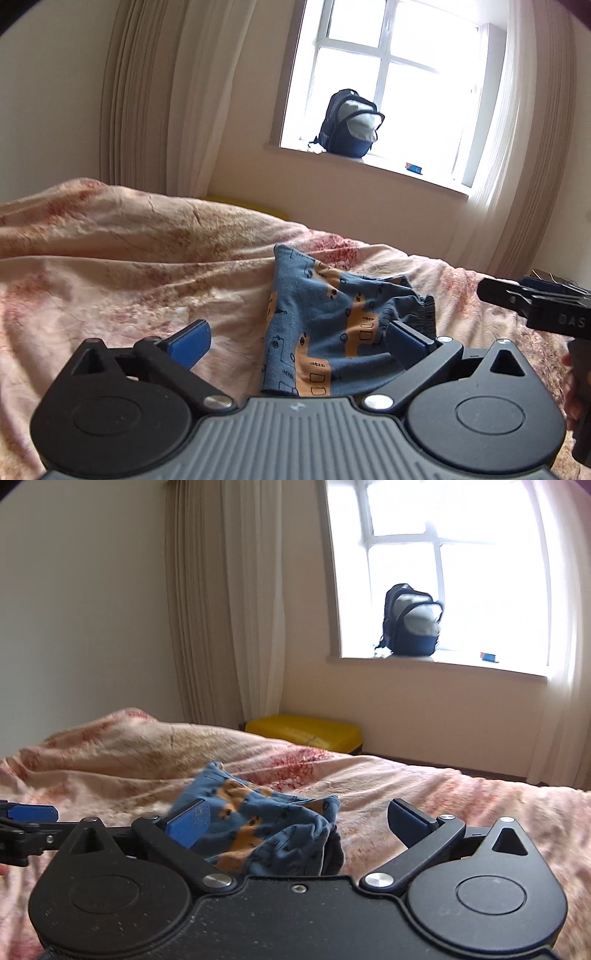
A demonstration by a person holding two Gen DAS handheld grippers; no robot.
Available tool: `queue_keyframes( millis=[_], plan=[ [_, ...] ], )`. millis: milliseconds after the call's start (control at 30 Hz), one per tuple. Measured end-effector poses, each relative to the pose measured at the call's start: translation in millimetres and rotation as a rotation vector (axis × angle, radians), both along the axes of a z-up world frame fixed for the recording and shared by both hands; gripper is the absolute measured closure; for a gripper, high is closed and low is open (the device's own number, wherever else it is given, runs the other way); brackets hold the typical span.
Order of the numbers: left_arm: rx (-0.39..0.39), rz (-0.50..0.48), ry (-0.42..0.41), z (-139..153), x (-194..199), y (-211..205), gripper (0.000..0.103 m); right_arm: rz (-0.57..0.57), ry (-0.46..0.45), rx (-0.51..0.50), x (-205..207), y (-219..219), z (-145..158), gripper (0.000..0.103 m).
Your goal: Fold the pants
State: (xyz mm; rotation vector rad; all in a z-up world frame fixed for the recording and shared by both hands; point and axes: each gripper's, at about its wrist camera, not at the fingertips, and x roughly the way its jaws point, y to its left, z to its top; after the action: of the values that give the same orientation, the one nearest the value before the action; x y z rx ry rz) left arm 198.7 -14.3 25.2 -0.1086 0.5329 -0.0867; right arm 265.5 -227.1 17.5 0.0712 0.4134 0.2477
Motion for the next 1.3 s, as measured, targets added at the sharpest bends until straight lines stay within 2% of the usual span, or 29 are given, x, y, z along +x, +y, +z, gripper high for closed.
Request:
queue_keyframes(
  millis=[167,333,467,567,767,900,1300],
  plan=[
    [0.024,0.007,-0.067,10,-49,-7,0.0,-0.027,-0.03,0.039,-67,-3,8,0.001],
    [0.047,-0.016,-0.124,7,-92,-12,0.0,-0.065,-0.044,0.049,-123,-4,7,0.001],
    [0.047,-0.023,-0.157,0,-118,-12,0.0,-0.085,-0.034,0.075,-152,-4,4,0.001],
    [0.056,-0.011,-0.145,-10,-129,-10,0.0,-0.109,-0.043,0.073,-168,-2,-2,0.001],
    [0.075,0.026,-0.113,-32,-136,-5,0.0,-0.125,-0.031,0.041,-174,5,-19,0.001],
    [0.052,0.049,-0.074,-43,-133,2,0.0,-0.121,-0.006,0.031,-170,8,-30,0.001],
    [0.07,0.057,-0.056,-51,-127,3,0.0,-0.114,0.03,0.026,-162,8,-40,0.001]
  ],
)
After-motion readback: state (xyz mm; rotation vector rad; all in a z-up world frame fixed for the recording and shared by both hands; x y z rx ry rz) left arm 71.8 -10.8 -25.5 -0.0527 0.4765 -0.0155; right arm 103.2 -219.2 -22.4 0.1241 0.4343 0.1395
